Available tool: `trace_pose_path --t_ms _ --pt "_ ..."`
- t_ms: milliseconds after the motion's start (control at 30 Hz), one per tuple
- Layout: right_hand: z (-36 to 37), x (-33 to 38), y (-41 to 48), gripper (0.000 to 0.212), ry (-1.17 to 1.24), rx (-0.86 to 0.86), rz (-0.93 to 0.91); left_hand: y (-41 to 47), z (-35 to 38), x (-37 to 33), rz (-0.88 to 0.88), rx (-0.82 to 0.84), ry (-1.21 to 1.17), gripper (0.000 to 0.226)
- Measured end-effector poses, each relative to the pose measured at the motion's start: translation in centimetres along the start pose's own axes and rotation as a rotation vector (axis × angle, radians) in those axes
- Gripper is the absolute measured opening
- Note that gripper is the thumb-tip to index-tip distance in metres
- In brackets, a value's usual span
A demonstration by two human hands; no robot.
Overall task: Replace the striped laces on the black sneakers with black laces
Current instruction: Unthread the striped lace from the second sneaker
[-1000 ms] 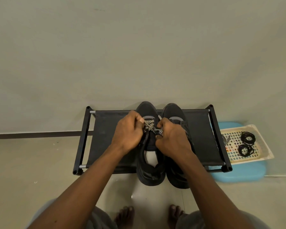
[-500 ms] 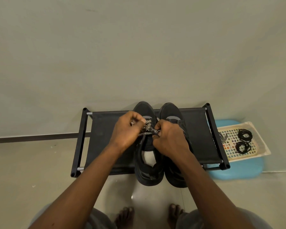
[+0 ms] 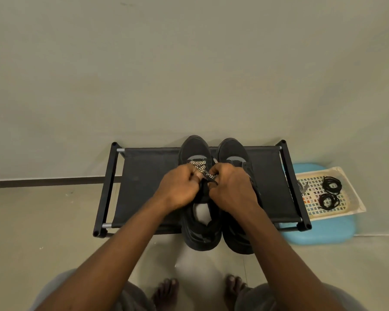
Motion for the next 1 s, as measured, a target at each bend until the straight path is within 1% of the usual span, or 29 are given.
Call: trace_pose_path --t_ms 100,133,167,267,400,533,633,767,867,900,933,1000 --pt "0.1 0.1 0.1 0.019 0.008 -0.001 -0.012 0.1 -1.2 0.2 -0.199 0.214 -0.589 0.023" --pt "0.1 0.2 0.1 0.02 0.009 0.001 -0.013 0.1 -1.7 0.2 -0.227 0.269 -0.732 0.023" --pt "0.1 0.2 0.1 0.021 0.008 0.002 -0.015 0.0 -1.9 0.2 -0.242 0.305 -0.819 0.024" --pt "-0.1 0.2 0.1 0.024 -0.003 0.008 -0.029 -0.2 -2.0 0.1 -0.263 0.349 -0.943 0.027" --pt "-0.2 0.4 -0.1 0.037 -0.027 0.004 -0.071 -0.5 -2.2 -0.2 -0.284 0.376 -1.02 0.029" --pt "0.1 0.1 0.1 0.041 -0.023 0.023 -0.079 -0.9 -2.0 -0.5 -0.372 0.414 -1.147 0.032" --pt "0.4 -0.2 0.3 0.043 -0.045 0.025 -0.083 -1.2 -1.7 -0.7 -0.424 0.409 -1.24 0.03" --pt "0.4 -0.2 0.3 0.041 -0.033 0.006 -0.08 -1.5 -1.4 -0.7 -0.449 0.398 -1.297 0.029" --pt "0.3 -0.3 0.3 0.041 -0.023 -0.005 -0.074 -1.6 -1.2 -0.6 -0.44 0.385 -1.291 0.03" --pt "0.4 -0.3 0.3 0.038 -0.019 -0.004 -0.063 -1.7 -1.1 -0.8 -0.414 0.356 -1.245 0.029" --pt "0.4 -0.4 0.3 0.034 -0.014 -0.006 -0.051 -1.6 -0.9 -0.8 -0.363 0.289 -1.136 0.027" --pt "0.5 -0.6 0.4 0.022 -0.002 -0.022 -0.031 -1.2 -0.6 -0.5 -0.184 0.092 -0.783 0.017"
Point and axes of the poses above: each hand's wrist, its own y-axis towards the middle knuckle, its own z-axis out of the palm, x = y × z, the point moved 1 cm from there along y, towards the middle knuckle, and after that the axes turned 12 degrees about -z, right-handed, at the moved point
